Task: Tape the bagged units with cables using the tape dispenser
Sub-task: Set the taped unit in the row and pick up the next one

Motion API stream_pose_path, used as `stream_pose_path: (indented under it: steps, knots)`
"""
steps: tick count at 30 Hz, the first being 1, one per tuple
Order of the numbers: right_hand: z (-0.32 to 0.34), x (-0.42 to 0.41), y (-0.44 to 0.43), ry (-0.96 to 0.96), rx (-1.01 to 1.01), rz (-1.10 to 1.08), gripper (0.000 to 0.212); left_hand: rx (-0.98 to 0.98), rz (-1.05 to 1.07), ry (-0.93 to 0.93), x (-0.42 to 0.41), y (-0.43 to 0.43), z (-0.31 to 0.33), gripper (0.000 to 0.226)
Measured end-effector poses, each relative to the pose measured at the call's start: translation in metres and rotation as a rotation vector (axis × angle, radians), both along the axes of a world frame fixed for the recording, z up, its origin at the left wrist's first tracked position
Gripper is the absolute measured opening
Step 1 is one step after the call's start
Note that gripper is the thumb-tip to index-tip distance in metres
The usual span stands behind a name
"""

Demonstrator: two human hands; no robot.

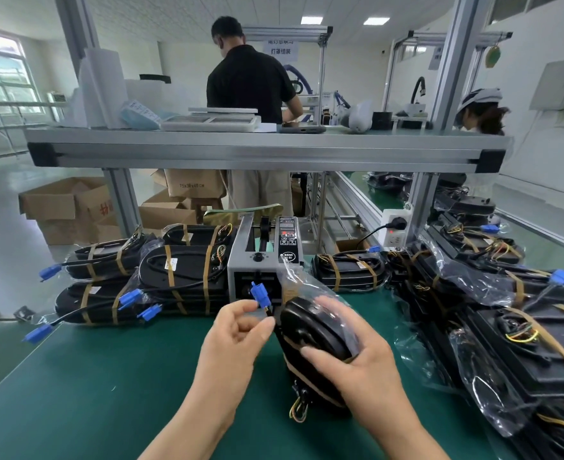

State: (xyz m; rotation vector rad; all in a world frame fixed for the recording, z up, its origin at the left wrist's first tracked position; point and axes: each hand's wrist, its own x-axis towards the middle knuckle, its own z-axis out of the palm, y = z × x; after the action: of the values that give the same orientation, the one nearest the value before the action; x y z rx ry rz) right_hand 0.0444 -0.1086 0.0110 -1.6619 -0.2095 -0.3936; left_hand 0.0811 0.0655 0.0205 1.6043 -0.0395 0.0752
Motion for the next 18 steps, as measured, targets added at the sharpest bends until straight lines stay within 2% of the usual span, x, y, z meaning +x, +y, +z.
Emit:
stream_pose_path:
  steps: [1,3,6,8,10,14,18]
  knots:
    - [0.002,-0.002,-0.002,0.002,0.067,0.025,0.063,0.091,0.007,-0.028,0.002,0.007,-0.004,0.039]
    - [0.000,-0.005,-0.005,-0.003,0.186,0.070,0.062,0.196,-0.190,-0.042,0.004,0.017,-0.005,0.052]
    - [-0.007,-0.008,-0.003,0.009,0.304,0.172,0.069,0.124,-0.486,0.024,0.005,0.022,-0.001,0.060]
    - [-0.011,-0.009,-0.007,0.064,0.320,0.265,0.077,0.118,-0.505,-0.033,0.008,0.026,0.004,0.054]
    - [-0.014,-0.010,-0.020,0.131,0.280,0.313,0.078,0.257,-0.488,-0.140,0.014,0.033,0.012,0.053]
    - [-0.013,-0.006,-0.040,0.190,0.128,0.223,0.057,0.721,-0.425,-0.251,0.024,0.041,0.026,0.059]
    - [-0.014,0.001,-0.038,0.223,0.009,0.201,0.043,0.900,-0.436,-0.357,0.024,0.029,0.026,0.062]
